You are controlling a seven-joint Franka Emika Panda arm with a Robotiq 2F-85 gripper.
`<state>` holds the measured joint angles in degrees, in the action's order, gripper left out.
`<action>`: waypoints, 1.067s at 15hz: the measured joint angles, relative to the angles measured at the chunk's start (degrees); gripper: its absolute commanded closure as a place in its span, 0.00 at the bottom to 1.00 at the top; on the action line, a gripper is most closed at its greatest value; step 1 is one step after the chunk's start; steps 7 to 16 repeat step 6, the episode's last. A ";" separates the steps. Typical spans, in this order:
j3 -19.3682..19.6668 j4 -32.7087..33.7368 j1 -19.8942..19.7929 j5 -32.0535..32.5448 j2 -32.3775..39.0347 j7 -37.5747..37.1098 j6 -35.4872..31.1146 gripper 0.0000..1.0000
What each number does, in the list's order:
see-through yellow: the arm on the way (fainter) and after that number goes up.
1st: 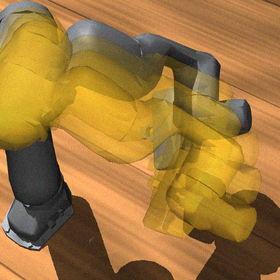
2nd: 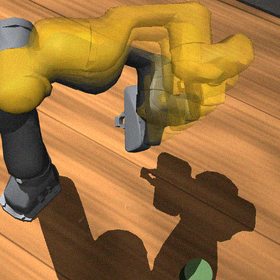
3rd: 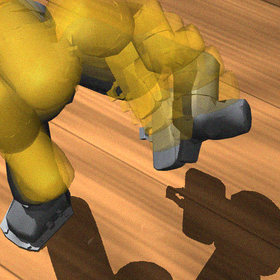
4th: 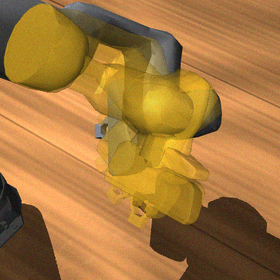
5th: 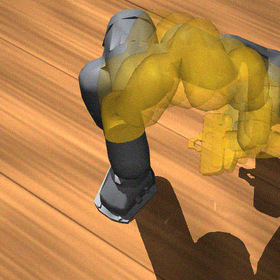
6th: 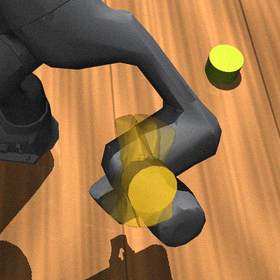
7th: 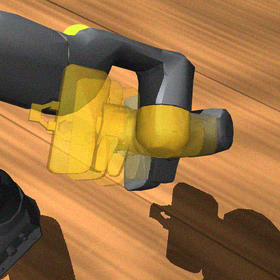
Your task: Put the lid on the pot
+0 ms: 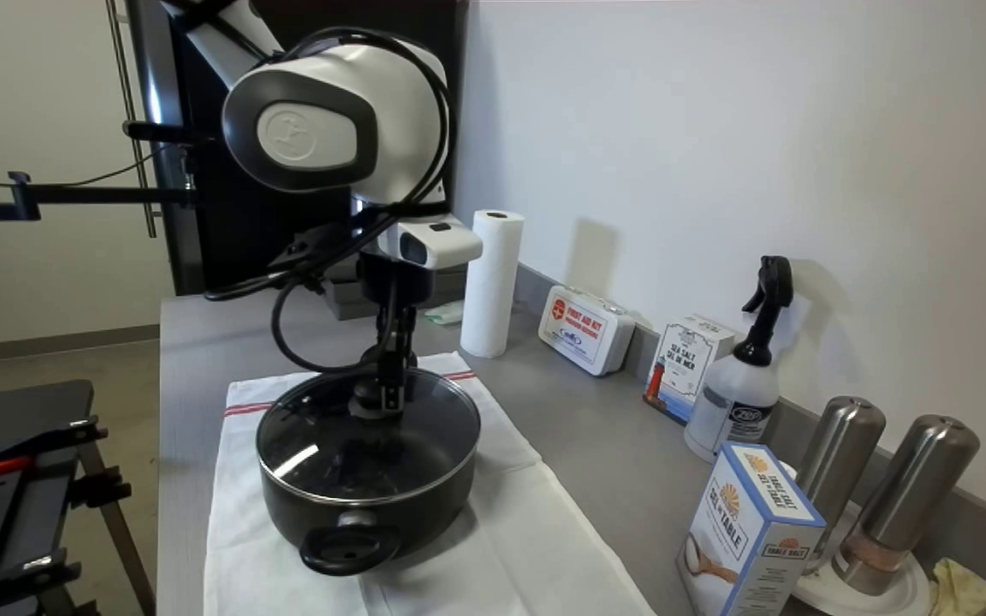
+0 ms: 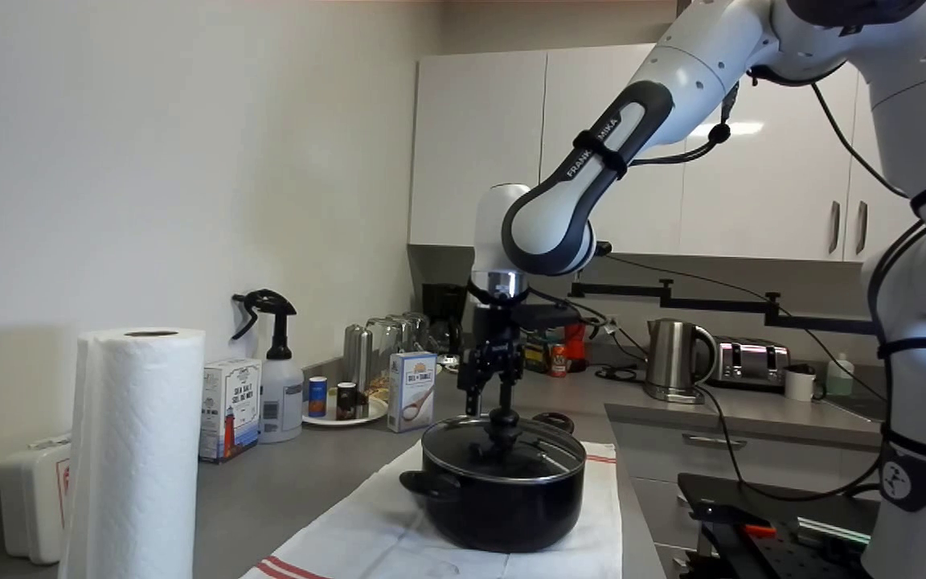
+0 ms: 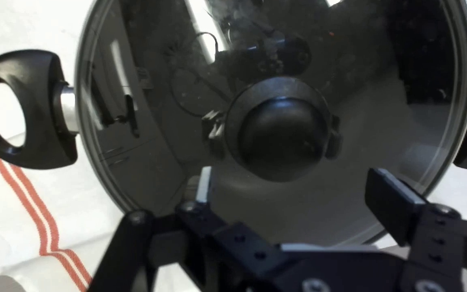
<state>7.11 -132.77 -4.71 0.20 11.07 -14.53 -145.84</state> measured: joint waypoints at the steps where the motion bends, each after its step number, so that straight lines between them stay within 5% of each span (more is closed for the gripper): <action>1: 0.00 -0.04 0.21 0.30 -0.25 -0.09 -0.22 0.00; 16: 0.00 -0.61 1.27 2.90 -2.68 -2.08 -0.34 0.00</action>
